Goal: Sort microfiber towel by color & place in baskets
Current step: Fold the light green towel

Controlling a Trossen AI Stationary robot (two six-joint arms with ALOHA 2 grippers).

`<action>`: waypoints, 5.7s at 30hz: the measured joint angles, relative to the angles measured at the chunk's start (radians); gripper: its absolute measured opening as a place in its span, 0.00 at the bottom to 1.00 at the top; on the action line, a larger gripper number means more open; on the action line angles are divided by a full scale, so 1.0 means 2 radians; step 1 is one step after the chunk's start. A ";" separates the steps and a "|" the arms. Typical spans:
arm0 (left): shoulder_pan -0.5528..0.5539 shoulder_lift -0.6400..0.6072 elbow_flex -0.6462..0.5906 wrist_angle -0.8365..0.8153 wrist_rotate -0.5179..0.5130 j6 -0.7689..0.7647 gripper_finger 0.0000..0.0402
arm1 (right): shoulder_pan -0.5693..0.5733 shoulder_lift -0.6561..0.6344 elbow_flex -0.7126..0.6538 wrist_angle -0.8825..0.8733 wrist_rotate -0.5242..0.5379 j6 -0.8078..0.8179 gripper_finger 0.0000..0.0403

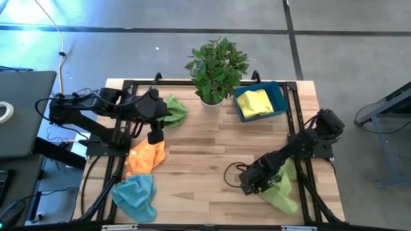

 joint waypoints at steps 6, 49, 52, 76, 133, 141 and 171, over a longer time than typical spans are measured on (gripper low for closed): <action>-0.015 0.000 0.000 0.000 0.000 -0.007 0.33 | -0.017 0.006 0.018 0.034 0.084 -0.045 0.34; -0.099 0.000 0.000 0.000 0.000 -0.031 0.33 | 0.010 0.051 0.187 -0.150 0.175 -0.158 0.34; -0.106 0.000 0.000 0.000 0.000 -0.044 0.33 | 0.004 0.072 0.187 -0.142 0.178 -0.174 0.34; -0.125 0.004 0.000 0.000 0.000 -0.057 0.33 | 0.000 0.088 0.331 -0.347 0.333 -0.226 0.34; -0.088 0.132 0.000 0.000 -0.021 -0.064 0.33 | -0.028 0.020 0.099 -0.233 0.293 0.178 0.01; -0.088 0.132 0.000 0.001 -0.011 -0.032 0.33 | -0.026 0.012 0.158 -0.254 0.312 0.045 0.00; -0.088 0.211 0.000 0.365 0.140 0.116 0.33 | 0.028 0.010 0.623 -0.458 0.300 -0.644 0.00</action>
